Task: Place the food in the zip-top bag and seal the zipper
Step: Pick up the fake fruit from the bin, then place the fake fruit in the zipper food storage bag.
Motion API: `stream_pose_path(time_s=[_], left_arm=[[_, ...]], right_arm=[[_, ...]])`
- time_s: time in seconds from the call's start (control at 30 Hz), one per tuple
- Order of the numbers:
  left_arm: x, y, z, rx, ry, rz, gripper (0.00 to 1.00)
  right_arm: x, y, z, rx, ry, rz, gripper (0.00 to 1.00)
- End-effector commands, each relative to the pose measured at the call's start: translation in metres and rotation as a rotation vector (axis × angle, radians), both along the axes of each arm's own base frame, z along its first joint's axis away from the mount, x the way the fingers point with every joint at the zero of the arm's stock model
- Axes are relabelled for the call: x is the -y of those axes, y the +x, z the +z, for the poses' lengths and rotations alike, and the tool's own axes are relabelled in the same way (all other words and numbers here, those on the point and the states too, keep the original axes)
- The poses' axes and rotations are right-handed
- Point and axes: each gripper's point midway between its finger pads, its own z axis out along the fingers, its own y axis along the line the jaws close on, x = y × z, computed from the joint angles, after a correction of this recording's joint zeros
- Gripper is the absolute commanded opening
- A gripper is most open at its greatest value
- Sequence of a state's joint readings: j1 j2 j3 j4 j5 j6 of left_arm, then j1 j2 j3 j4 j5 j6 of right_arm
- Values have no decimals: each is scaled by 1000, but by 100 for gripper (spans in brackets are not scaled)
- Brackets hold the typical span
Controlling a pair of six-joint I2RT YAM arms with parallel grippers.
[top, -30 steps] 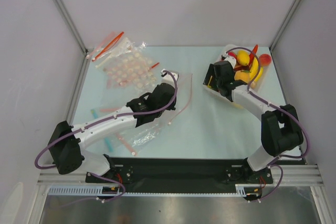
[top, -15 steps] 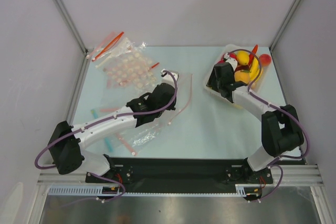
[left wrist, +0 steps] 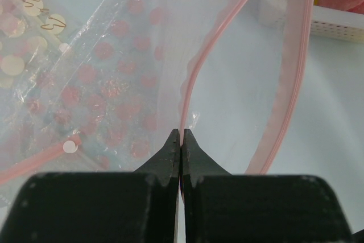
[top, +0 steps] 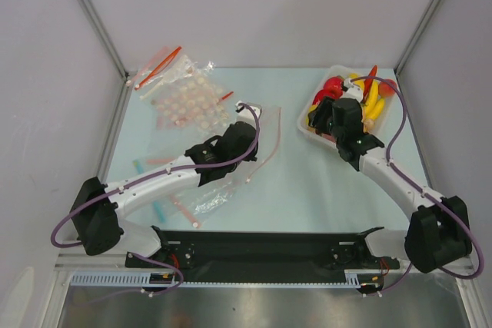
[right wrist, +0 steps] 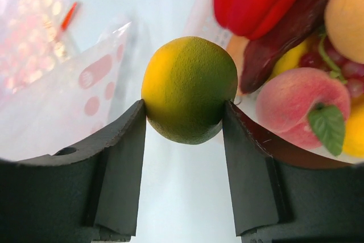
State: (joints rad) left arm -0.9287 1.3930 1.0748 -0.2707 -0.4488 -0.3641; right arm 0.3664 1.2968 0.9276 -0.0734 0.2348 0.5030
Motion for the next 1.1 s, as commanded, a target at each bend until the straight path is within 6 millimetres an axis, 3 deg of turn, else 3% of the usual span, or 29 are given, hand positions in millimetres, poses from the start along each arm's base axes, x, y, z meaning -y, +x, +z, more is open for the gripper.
stream_pose_path(time_s=[0.0, 0.07, 0.27, 0.47, 0.57, 0.77, 0.97, 1.07], left_arm=[[2, 5, 11, 24, -28, 10, 1], [3, 7, 10, 16, -25, 13, 0], [-3, 14, 5, -28, -48, 57, 0], [-10, 18, 4, -43, -60, 88, 0], [-11, 18, 6, -41, -66, 90, 0], [-3, 6, 26, -16, -160, 12, 0], [4, -12, 48, 9, -271, -87, 0], [4, -19, 59, 32, -316, -115, 0]], right_arm=[[-20, -10, 41, 147, 86, 119, 31], [-25, -26, 53, 205, 104, 167, 31], [-69, -73, 107, 413, 88, 357, 29], [-106, -110, 124, 514, 120, 542, 29], [-121, -117, 120, 509, 127, 602, 29], [-140, -111, 101, 467, 151, 647, 29], [-150, -95, 73, 377, 116, 618, 28], [-153, -91, 69, 362, 110, 613, 27]])
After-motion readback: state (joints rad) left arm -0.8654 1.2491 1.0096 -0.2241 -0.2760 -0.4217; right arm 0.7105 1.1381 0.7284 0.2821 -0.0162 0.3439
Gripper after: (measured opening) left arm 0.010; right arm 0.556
